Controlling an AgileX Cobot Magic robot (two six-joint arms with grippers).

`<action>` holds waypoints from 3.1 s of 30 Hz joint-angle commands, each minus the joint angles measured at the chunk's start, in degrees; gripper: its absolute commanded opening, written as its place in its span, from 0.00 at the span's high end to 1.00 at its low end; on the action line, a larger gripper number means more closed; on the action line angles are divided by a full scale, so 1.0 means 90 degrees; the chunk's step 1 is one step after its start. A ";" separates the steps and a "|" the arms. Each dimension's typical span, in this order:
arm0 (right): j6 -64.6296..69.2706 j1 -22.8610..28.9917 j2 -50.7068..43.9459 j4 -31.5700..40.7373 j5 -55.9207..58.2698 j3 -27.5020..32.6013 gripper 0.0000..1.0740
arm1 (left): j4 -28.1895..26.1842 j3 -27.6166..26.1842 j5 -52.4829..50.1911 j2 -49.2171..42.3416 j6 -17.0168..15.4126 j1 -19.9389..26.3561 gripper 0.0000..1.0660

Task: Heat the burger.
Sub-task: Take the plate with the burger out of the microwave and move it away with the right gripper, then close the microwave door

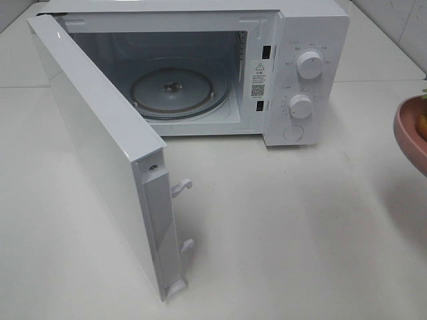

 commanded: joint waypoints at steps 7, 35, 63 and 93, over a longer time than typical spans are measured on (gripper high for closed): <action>0.1623 -0.0025 0.0242 -0.0968 0.0681 -0.0057 1.00 | 0.0019 0.0000 0.0038 -0.0083 -0.0013 0.0032 0.06; 0.6073 -0.0025 0.3151 -0.1248 0.1273 -0.0974 1.00 | 0.0019 0.0000 0.0038 -0.0083 -0.0013 0.0032 0.06; 0.7773 -0.1127 0.5781 -0.1337 0.0248 -0.1108 0.98 | 0.0019 0.0000 0.0038 -0.0083 -0.0013 0.0032 0.06; 0.7162 -0.1502 0.5138 -0.0567 -0.0344 -0.1273 0.59 | 0.0019 0.0000 0.0038 -0.0083 -0.0013 0.0032 0.06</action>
